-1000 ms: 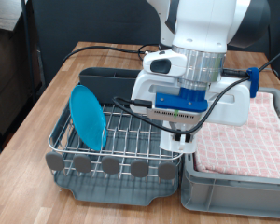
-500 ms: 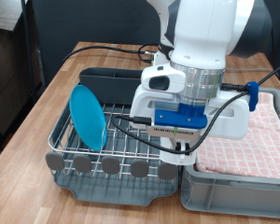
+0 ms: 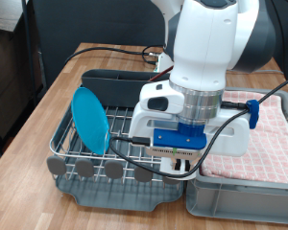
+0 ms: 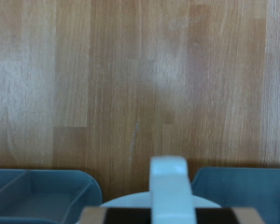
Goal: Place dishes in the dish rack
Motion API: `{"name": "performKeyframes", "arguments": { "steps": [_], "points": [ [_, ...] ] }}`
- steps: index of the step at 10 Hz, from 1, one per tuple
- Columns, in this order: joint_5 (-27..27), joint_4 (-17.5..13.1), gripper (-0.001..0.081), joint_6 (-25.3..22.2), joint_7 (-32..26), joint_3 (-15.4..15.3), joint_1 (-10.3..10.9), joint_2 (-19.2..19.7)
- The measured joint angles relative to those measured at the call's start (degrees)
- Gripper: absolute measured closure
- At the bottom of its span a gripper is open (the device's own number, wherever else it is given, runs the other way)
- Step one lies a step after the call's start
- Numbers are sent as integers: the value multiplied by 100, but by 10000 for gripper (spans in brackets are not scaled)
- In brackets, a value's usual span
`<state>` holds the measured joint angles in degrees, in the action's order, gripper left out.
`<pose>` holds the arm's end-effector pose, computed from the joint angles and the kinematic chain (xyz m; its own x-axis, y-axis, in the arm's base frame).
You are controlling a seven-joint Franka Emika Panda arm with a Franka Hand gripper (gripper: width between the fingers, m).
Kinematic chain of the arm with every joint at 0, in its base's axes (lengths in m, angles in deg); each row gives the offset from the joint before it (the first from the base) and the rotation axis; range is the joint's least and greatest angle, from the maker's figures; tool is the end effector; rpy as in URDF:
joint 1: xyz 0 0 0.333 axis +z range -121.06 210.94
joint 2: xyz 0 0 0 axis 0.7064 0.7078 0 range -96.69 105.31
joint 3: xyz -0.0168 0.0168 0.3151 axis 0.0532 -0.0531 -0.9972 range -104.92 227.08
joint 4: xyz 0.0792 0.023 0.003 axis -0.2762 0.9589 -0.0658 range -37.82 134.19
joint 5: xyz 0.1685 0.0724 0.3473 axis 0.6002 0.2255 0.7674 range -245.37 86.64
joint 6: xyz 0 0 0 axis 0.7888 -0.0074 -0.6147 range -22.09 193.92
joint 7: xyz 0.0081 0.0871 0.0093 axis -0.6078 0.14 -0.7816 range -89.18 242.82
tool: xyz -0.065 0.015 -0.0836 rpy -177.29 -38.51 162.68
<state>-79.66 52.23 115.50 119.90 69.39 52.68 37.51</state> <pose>0.7020 0.0066 0.2978 0.7312 -0.6585 0.1782 -0.6612 -0.7484 -0.0527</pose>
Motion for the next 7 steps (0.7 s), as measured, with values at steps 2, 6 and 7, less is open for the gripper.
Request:
{"name": "performKeyframes", "arguments": {
  "steps": [2,6,7],
  "points": [
    [2,-90,734,-133,-5,21,-5,116],
    [87,-313,734,-335,-194,-40,-107,274],
    [86,-321,734,-285,-196,-32,-109,298]
  ]
}}
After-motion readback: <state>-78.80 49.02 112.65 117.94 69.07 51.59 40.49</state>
